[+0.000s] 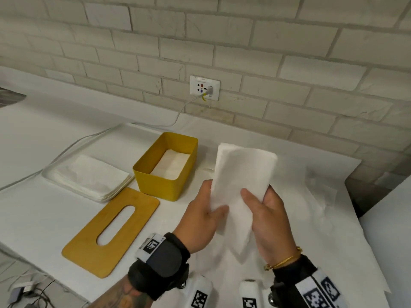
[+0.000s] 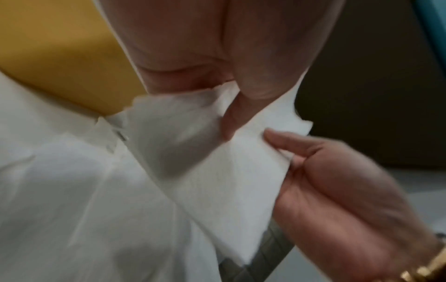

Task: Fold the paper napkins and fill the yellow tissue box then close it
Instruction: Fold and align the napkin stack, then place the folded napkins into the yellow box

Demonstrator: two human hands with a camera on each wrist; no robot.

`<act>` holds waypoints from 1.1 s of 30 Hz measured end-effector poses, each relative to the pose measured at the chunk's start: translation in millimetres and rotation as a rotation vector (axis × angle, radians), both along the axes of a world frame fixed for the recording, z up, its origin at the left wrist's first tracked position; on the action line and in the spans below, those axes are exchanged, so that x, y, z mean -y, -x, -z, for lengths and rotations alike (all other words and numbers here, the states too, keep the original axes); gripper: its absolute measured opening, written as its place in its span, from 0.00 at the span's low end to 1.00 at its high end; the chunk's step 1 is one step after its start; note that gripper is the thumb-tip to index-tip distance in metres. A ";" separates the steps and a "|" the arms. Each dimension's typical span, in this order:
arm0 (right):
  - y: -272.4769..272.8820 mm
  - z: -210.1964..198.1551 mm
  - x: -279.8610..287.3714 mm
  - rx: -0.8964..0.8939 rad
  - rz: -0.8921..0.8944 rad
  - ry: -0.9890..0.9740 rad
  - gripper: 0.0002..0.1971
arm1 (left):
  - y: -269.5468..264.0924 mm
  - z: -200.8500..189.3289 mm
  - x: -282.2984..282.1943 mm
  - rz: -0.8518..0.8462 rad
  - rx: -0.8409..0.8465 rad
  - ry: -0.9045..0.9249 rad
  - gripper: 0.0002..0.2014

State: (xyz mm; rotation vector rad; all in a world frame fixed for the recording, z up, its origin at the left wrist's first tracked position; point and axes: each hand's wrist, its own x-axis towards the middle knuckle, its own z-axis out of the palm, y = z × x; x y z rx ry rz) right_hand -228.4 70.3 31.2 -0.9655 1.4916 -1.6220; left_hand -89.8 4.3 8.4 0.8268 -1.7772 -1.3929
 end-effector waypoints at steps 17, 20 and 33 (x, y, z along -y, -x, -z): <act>-51.3 -15.6 154.8 -0.187 -0.021 -0.271 0.17 | -146.4 -5.3 152.3 -0.191 0.660 0.375 0.14; -67.5 -21.7 192.5 -0.288 -0.071 -0.365 0.17 | -157.6 5.0 163.2 -0.176 0.629 0.439 0.07; -112.2 11.9 270.2 -0.513 -0.036 -0.800 0.22 | -167.0 14.4 178.5 -0.150 0.499 0.418 0.07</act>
